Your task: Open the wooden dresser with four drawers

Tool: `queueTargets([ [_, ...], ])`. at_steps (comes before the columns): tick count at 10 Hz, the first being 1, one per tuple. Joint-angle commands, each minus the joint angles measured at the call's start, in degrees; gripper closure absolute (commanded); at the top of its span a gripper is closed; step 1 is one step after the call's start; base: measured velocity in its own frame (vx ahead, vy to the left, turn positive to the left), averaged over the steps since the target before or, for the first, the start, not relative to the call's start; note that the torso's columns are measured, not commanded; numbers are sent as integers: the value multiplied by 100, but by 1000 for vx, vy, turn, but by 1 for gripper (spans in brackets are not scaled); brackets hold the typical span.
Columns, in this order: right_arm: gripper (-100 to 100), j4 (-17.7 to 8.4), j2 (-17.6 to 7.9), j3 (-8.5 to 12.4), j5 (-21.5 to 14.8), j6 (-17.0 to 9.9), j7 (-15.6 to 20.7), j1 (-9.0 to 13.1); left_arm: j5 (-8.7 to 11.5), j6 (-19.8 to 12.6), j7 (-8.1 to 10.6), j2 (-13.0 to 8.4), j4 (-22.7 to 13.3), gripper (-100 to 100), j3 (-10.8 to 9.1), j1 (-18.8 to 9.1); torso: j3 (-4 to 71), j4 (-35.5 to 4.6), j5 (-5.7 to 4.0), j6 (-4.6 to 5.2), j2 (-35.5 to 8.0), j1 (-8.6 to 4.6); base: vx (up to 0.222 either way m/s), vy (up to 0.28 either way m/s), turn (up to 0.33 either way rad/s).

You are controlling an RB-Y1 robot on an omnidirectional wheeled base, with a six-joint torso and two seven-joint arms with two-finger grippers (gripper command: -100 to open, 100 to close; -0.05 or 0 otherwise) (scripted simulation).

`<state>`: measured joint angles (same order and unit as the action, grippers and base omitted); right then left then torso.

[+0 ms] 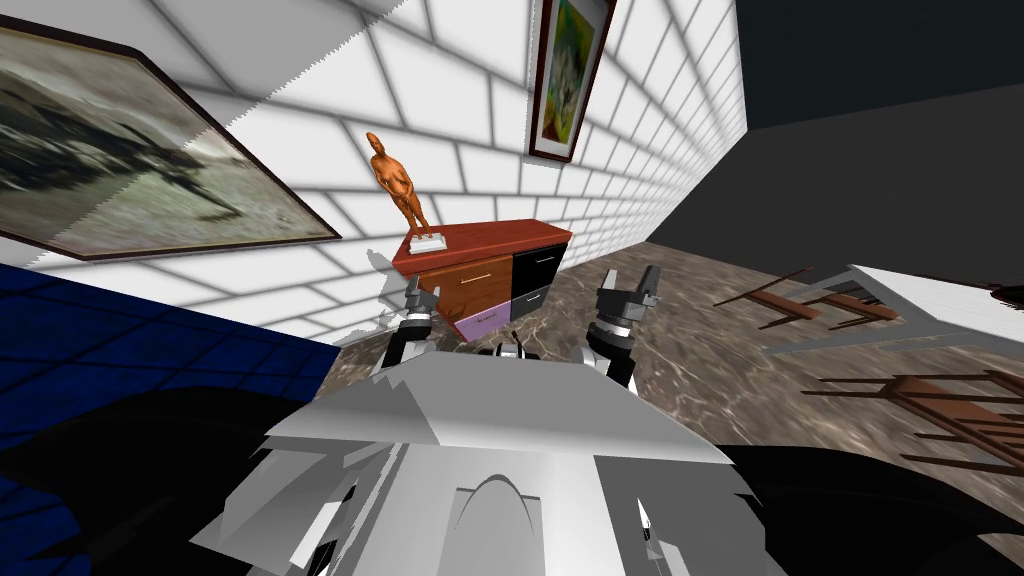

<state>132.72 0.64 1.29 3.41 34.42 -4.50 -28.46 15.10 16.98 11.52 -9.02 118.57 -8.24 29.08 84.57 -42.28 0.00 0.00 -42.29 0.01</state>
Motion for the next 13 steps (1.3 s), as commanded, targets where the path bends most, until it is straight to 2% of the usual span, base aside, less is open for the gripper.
queueTargets([
  [1, 0, 0, 0, 0, 0, 0, 0, 0, 39, -30, 16, -3, -65, -100, -30, -6, -1, 0, -1, -1, -2, -4, -6, -26, 8],
  [7, 0, 0, 0, 0, 0, 0, 0, 0, 39, -30, 16, -3, -65, -100, -30, -6, 2, 1, 0, 0, 3, -1, 10, -18, -24],
  [10, 0, 1, 1, 0, 0, 1, 0, -3, 211, -161, 85, 34, -349, -100, -163, -30, 24, 12, -6, 2, 35, -19, 190, -121, 121],
  [13, 0, 1, 1, -1, 0, 0, 0, -1, 345, -263, 140, 142, -571, -100, -266, -49, -17, -8, -1, 1, -25, 1, 101, -170, 80],
])
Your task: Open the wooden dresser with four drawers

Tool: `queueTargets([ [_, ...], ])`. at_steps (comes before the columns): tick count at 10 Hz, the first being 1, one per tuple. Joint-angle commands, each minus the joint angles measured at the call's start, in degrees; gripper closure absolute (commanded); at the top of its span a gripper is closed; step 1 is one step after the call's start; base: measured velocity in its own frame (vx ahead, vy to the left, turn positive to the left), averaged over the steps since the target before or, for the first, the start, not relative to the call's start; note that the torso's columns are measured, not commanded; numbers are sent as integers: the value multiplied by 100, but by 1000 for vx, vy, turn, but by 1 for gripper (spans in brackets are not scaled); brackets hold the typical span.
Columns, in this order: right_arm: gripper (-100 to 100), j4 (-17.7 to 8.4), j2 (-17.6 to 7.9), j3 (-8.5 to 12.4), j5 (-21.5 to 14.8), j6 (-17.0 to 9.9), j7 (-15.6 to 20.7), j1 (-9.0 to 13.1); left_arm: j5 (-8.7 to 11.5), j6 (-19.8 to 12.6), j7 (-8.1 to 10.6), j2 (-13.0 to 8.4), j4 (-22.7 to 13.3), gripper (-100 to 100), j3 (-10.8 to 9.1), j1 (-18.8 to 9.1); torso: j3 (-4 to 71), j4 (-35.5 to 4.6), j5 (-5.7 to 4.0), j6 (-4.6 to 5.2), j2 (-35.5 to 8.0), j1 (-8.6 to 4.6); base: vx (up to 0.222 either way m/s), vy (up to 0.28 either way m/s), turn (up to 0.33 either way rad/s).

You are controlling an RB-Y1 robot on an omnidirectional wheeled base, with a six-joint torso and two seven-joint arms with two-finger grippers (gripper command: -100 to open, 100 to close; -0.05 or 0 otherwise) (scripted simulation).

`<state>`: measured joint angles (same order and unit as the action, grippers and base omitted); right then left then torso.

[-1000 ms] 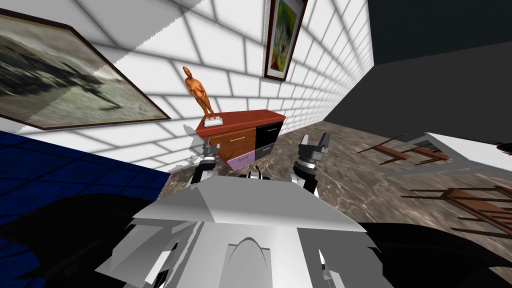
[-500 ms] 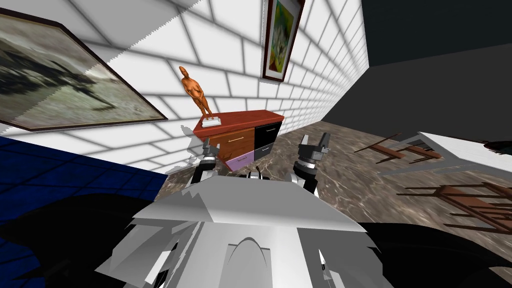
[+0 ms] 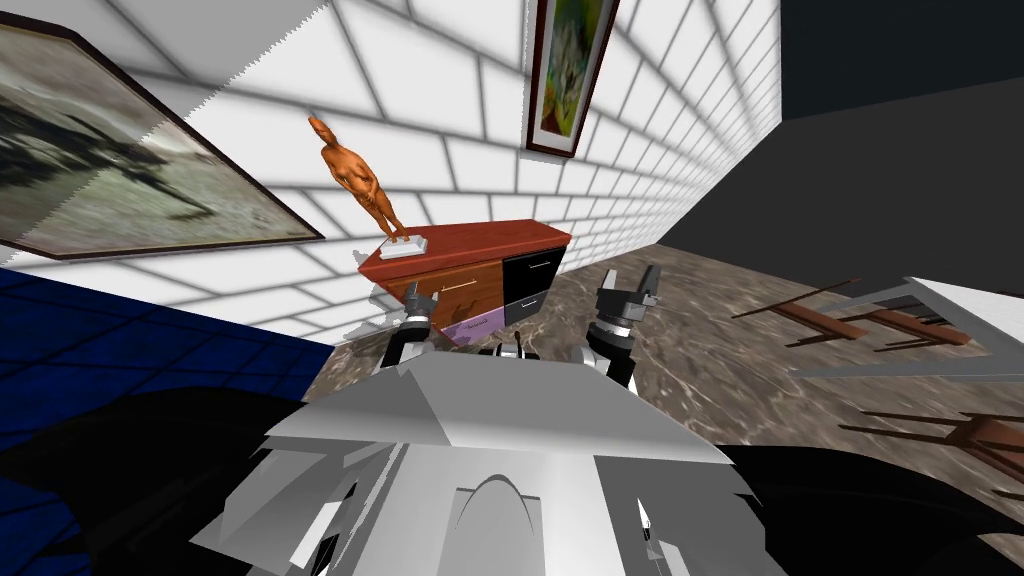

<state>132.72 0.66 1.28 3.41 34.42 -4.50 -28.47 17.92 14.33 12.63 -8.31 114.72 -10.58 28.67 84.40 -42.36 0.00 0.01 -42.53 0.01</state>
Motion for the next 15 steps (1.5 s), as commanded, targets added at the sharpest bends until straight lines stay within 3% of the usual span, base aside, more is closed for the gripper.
queueTargets([
  [1, 0, 0, 0, 0, 0, 0, 0, 0, 145, -60, 62, 202, -322, -100, -96, -21, 4, 3, 5, -1, 6, 14, 86, -162, 104],
  [6, 0, 0, -1, 1, 0, 0, 0, 1, 277, -162, 115, 760, -548, -100, -198, -41, 11, 5, 4, -1, 15, 13, 57, -91, 47],
  [9, 0, 0, -2, 2, 0, 0, 0, 0, 273, -199, 101, 716, -429, -100, -196, 12, 24, 11, 4, -1, 38, 13, 46, 0, -3],
  [10, 0, 0, -2, 2, 0, 0, 0, 1, 275, -218, 100, 717, -410, 100, -198, 18, 21, 11, 3, -1, 30, 5, 7, 2, 1],
  [15, 0, -1, 0, 0, 0, -1, 0, 3, 303, -236, 128, 702, -170, 100, -138, 227, 15, 7, -3, -1, 23, -15, -136, -76, 11],
])
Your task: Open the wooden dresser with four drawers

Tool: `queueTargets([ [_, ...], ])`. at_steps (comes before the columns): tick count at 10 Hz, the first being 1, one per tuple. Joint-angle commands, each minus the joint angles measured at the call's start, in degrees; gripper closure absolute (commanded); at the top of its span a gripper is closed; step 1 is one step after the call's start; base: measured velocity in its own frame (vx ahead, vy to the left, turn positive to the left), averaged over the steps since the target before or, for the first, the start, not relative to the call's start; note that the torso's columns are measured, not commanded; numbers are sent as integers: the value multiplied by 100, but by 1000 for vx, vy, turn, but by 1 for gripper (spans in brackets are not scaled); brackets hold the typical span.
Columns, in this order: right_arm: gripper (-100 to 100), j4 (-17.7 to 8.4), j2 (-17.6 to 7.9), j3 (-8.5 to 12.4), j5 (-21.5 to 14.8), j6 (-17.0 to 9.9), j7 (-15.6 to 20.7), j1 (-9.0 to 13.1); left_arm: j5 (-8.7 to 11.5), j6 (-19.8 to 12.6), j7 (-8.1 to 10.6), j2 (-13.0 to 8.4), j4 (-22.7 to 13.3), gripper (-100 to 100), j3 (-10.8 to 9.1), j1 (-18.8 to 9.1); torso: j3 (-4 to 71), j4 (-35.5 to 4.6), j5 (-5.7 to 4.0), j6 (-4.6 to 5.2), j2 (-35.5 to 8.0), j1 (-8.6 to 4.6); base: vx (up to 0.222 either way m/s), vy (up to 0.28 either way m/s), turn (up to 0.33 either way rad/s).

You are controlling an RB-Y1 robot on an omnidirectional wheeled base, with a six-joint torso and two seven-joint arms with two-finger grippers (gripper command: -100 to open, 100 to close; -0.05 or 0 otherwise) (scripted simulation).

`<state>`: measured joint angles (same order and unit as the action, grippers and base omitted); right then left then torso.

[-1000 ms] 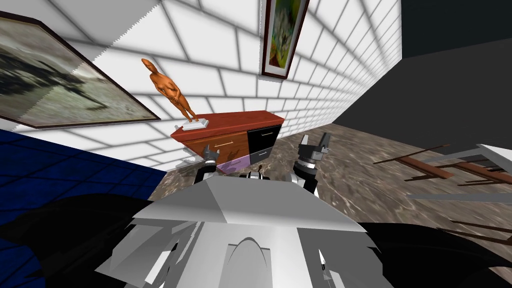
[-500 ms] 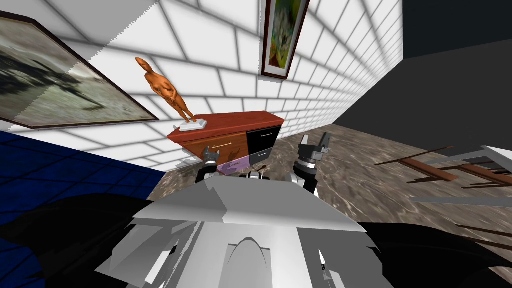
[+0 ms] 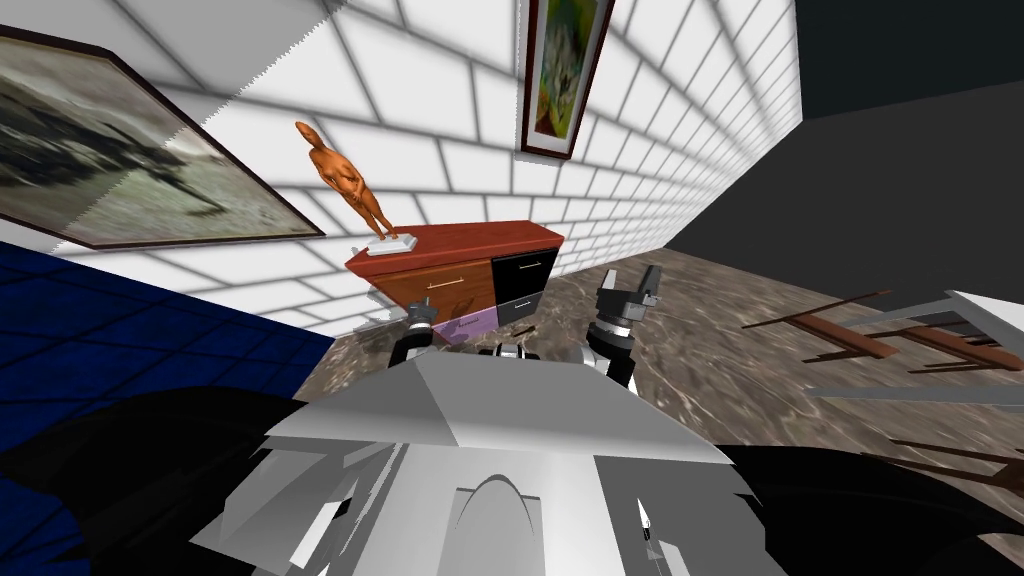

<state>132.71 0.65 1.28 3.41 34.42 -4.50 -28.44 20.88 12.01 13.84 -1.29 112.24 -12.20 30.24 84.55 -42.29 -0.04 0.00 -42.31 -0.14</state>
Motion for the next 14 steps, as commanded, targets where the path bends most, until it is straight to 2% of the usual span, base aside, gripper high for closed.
queueTargets([
  [1, 0, 0, 0, 0, 0, 0, 0, 0, 6, -7, 6, -4, 48, 100, 11, 41, 2, 1, 1, 0, 2, 5, -77, -53, 5],
  [2, 0, 0, -1, 1, 0, 0, 0, -1, 11, -18, 9, -235, 62, -100, 8, 50, 15, 6, 7, 0, 27, 31, -8, -11, -1],
  [6, 0, 1, -2, 2, 0, 1, 0, -3, 35, -79, 21, -679, 120, -100, -19, 70, 7, 3, 4, 0, 10, 16, 38, 17, 1],
  [7, 0, 1, -2, 2, 0, 1, 0, -3, 69, -170, 37, -579, 192, -100, -57, 96, 1, 0, 3, 0, 1, 12, 122, 37, 5],
  [8, 0, 1, -2, 2, 0, 1, 0, -4, 85, -214, 44, -678, 226, -100, -75, 108, 9, 4, 4, 0, 17, 15, 161, 41, 4],
  [9, 0, 1, -2, 2, 0, 1, 0, -4, 105, -274, 54, -600, 265, -100, -99, 123, 15, 7, 5, 0, 23, 17, 155, 55, 4],
  [10, 0, 1, -2, 2, 0, 1, 0, -4, 114, -301, 58, -404, 281, -100, -109, 129, 10, 5, 6, 0, 15, 20, 129, 59, 1],
  [11, 0, 1, -2, 2, 0, 1, 0, -4, 116, -309, 59, -313, 285, -100, -112, 131, 0, 0, 5, 0, -2, 17, 75, 41, -1],
  [14, 0, 0, -1, 1, 0, 0, 0, -2, 122, -328, 61, 40, 296, -100, -119, 135, -14, -7, 1, 0, -22, 3, 13, 7, 0],
])
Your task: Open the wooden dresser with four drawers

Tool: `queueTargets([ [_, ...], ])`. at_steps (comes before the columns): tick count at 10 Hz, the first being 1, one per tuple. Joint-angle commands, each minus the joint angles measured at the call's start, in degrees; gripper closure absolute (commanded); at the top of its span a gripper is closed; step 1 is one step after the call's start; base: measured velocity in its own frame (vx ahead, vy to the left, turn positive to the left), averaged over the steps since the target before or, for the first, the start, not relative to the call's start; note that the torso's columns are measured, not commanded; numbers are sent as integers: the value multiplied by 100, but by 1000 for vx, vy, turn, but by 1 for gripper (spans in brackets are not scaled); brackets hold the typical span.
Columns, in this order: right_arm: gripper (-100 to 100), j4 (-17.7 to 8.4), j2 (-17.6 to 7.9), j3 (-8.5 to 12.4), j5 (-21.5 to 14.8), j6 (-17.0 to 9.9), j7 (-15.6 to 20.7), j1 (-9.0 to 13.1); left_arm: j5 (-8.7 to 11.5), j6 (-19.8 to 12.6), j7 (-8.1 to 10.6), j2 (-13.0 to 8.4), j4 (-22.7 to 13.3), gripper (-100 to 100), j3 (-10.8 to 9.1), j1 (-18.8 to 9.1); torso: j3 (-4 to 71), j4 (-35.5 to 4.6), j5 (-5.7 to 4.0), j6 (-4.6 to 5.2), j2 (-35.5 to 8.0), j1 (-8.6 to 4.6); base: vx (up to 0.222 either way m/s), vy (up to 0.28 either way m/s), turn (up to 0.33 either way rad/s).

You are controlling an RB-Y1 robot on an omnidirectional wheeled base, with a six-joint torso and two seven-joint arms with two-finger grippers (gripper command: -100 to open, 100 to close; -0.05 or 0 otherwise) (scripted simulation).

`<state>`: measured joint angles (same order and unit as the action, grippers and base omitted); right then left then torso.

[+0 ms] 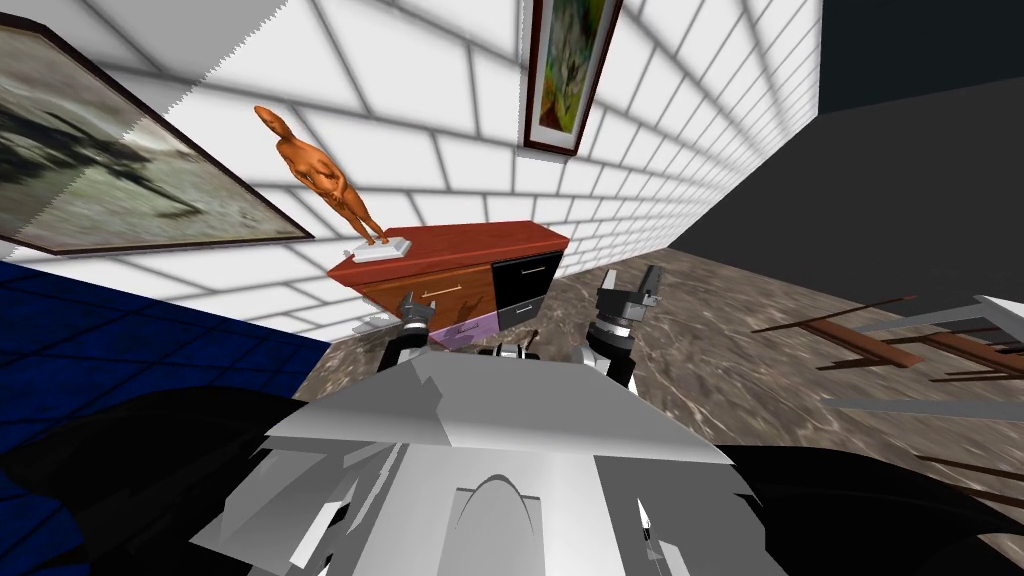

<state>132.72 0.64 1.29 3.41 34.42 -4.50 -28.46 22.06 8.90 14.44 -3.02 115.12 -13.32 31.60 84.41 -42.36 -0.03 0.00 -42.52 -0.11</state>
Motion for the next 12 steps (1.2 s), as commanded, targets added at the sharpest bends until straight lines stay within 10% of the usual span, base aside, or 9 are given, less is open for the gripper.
queueTargets([
  [1, 0, 0, 0, 0, 0, 0, 0, 0, 2, -11, 1, 129, 8, -100, -4, 0, 8, 4, 1, 0, 12, 4, 0, 0, 0],
  [3, 0, 0, 0, 0, 0, 0, 0, -1, 23, -74, 6, 140, 103, -100, -36, 36, 30, 13, 5, 0, 49, 18, 62, 14, -17],
  [4, 0, 0, 0, 0, 0, 0, 0, -1, 25, -93, 8, 140, 118, 100, -41, 39, 25, 12, 5, -1, 35, 14, 6, 2, 3],
  [12, 0, 0, 1, -1, 0, 0, 0, 1, 55, -83, 33, 135, 348, 100, 84, 324, 14, -6, -11, -10, 11, 2, -142, -75, 7],
])
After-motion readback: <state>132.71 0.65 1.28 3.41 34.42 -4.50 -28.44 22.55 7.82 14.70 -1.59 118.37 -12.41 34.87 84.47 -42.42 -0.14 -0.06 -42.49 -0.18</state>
